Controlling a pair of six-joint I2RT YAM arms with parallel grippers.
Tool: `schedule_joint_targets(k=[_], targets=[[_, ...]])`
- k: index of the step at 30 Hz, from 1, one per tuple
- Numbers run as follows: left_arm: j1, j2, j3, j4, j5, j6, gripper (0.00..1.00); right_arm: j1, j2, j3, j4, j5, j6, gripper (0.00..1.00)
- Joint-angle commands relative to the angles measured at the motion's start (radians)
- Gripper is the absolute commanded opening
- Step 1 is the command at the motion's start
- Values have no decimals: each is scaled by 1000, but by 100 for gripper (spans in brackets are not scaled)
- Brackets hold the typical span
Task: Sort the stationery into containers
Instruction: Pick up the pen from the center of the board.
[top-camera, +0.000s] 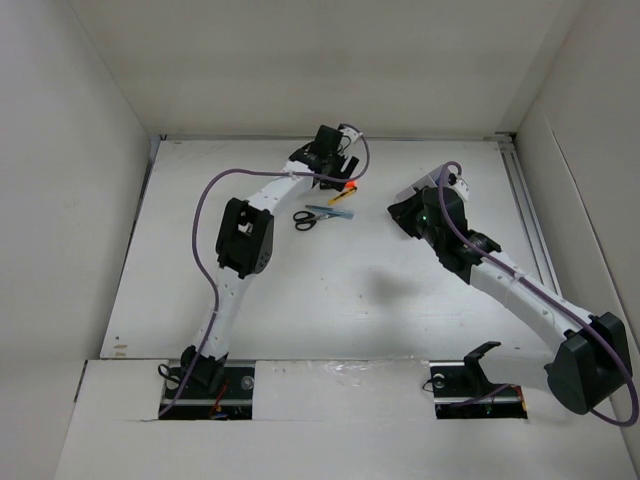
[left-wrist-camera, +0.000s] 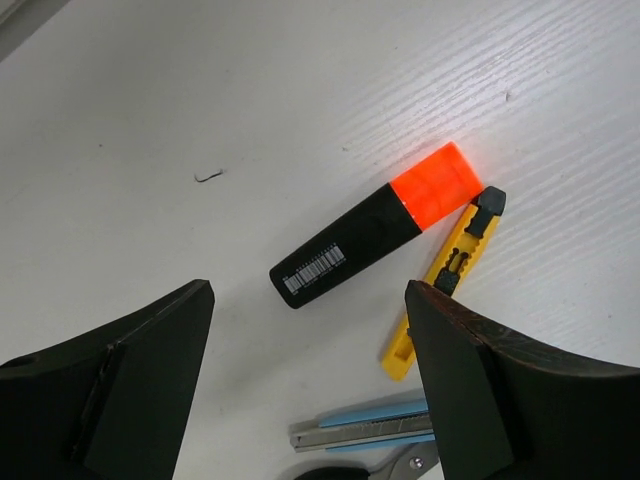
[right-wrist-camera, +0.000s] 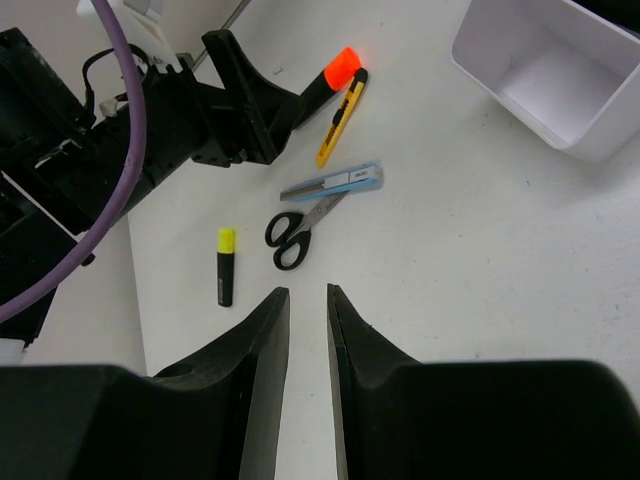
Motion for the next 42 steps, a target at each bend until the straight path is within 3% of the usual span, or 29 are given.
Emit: schedule_joint_targets(k=[1,5,11,18,23,29,32,37,42], targets=[[2,18,76,-18,53,57,75,1,-9,12,42,-5,-12,28],[2,82,180,-81,119,77,76,1,-9,12,42,-5,-12,28],[2,133,193,-90,137,77,75,10,-9,12,42,4,-12,28],[2,162,173,-100,128,86,60,10,-9,12,42,4,-12,28],[2,173,138,-89,119,77,40,10,-9,12,42,4,-12,28],[2,96,27,-32,119,68,29,10,-9,12,42,4,-12,28],[2,76,27,-43,128,57,16,10,-9,12,42,4,-12,28],[2,21,-11,-11,82,11,7,10,0,12,42,15,-22,28],[2,-95,-34,35,94,-60,5,10,0,21,42,4,-42,35]])
